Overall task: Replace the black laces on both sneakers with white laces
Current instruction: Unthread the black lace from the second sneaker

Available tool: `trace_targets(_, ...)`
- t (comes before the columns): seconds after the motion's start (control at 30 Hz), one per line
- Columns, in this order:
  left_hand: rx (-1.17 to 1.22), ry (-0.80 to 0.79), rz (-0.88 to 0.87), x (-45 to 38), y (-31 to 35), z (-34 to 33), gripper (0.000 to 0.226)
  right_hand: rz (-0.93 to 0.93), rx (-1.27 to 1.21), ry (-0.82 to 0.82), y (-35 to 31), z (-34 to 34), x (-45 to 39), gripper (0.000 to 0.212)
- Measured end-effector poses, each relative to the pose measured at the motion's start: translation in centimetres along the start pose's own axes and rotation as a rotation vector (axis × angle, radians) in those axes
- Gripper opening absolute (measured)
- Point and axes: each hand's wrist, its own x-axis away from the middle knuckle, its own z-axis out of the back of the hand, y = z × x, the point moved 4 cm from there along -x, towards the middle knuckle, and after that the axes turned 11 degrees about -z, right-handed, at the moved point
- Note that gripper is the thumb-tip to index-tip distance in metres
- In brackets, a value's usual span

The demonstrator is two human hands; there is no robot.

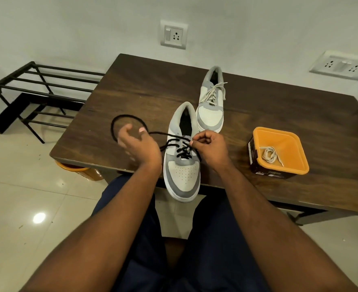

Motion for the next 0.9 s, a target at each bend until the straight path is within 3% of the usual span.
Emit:
trace_targets(0.1,-0.471,-0.532,-0.603,1.6,2.1,-2.4,0.027,0.001,0.006,0.001,-0.1,0.0,0.2,0.015)
trace_targets(0.13,-0.631,-0.729,-0.716,2.1,2.2,-3.4,0.024,0.009,0.009,0.002,-0.2,0.0,0.2,0.015)
trace_targets(0.2,-0.888,-0.985,-0.765,2.4,1.6,-4.6,0.019,0.020,0.004,0.002,-0.3,0.0,0.4,0.017)
trace_targets(0.27,-0.854,-1.011,-0.775,2.5,0.9,-5.0,0.015,0.016,0.009,-0.004,-0.3,0.0,0.4,0.018)
trace_targets(0.33,-0.517,-0.765,-0.678,2.2,1.1,-4.0,0.009,0.020,0.027,-0.004,-0.5,0.2,0.3,0.019)
trace_targets(0.43,0.032,-0.153,-0.186,-0.9,0.0,-0.6,0.009,0.020,0.043,-0.008,-0.8,0.2,0.4,0.019)
trace_targets(0.5,0.095,0.025,0.111,-3.5,-2.2,0.9,0.008,0.032,0.067,0.011,-0.8,0.1,0.3,0.018)
trace_targets(0.6,-0.325,-0.204,0.268,-4.5,-3.9,1.6,0.056,0.089,0.216,-0.005,-0.7,-0.6,0.3,0.012)
trace_targets(0.67,-0.604,-0.368,0.067,-3.5,-3.0,1.5,0.087,0.149,0.417,-0.019,-0.8,-1.4,0.5,0.020)
trace_targets(0.77,-0.583,-0.826,-0.419,-0.5,-0.6,-1.1,0.091,0.211,0.615,0.018,-1.2,-2.2,1.0,0.024)
trace_targets(0.83,-0.616,-1.109,-0.474,1.0,-0.5,-2.2,0.082,0.197,0.573,0.020,-1.3,-2.3,1.0,0.019)
trace_targets(0.9,-0.664,-1.197,-0.497,1.3,-0.7,-2.5,0.072,0.137,0.424,-0.015,-1.3,-2.1,0.9,0.008)
